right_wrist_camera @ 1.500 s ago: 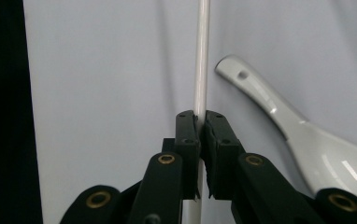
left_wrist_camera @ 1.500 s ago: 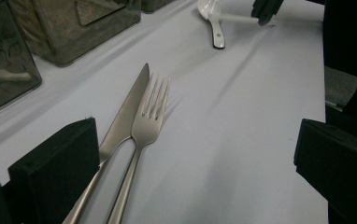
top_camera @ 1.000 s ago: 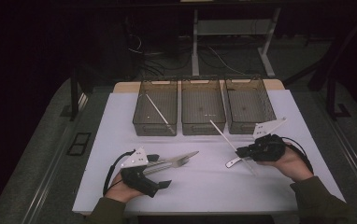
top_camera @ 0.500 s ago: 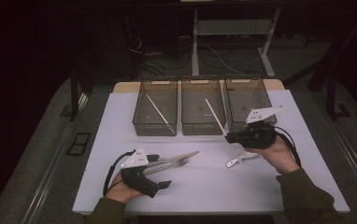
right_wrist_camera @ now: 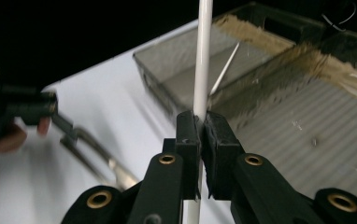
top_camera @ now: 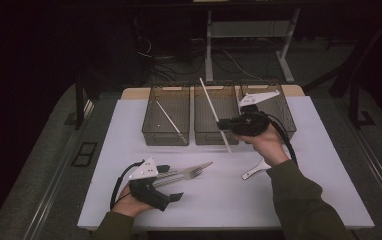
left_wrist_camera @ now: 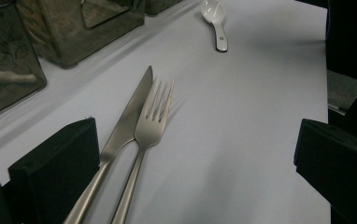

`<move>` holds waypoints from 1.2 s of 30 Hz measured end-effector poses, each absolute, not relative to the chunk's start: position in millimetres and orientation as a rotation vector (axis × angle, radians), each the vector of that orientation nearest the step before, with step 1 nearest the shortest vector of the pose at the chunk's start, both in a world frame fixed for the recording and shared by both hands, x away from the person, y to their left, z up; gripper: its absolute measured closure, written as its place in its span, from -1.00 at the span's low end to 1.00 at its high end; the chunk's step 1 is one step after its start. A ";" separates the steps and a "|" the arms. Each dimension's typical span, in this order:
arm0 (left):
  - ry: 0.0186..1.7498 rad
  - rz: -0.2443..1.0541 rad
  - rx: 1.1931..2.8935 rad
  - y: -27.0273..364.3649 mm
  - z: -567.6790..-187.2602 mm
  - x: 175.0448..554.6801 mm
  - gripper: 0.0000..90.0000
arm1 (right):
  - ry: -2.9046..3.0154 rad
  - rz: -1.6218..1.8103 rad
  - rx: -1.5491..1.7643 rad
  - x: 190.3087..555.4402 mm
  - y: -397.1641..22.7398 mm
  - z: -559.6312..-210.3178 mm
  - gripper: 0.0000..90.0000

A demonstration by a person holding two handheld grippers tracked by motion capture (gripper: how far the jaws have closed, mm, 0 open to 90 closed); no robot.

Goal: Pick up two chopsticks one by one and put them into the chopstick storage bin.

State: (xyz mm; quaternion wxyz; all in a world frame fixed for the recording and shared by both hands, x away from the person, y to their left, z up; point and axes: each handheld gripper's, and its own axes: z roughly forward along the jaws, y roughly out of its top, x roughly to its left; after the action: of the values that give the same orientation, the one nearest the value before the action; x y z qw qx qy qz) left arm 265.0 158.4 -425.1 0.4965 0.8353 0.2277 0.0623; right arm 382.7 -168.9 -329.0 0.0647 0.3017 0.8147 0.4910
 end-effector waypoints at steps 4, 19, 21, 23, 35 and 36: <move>0.555 0.149 2.014 156.7 -425.1 264.4 -1.00 | 2.443 1.491 0.926 396.1 -149.4 -318.0 0.89; 0.551 0.150 2.007 157.2 -423.7 264.8 -1.00 | 2.376 1.513 1.006 454.0 -62.7 -304.0 0.88; 0.552 0.150 2.003 157.6 -423.5 264.8 -1.00 | 2.377 1.504 1.026 460.7 -53.4 -306.8 0.88; 0.553 0.148 1.999 157.9 -423.3 264.9 -1.00 | 2.380 1.480 1.037 465.9 -44.9 -311.8 0.88; 0.547 0.145 2.003 157.9 -423.2 265.3 -1.00 | 2.464 1.307 1.125 482.7 -20.0 -354.0 0.88; 0.549 0.142 2.002 157.6 -423.2 264.9 -1.00 | 2.469 1.287 1.133 483.0 -18.2 -356.4 0.88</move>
State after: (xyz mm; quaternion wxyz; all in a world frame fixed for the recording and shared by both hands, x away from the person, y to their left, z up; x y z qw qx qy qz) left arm 264.9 157.6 -423.2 0.5057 0.8300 0.2277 0.0590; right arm 483.0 -18.2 -356.4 0.0675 0.3761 0.8195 0.4271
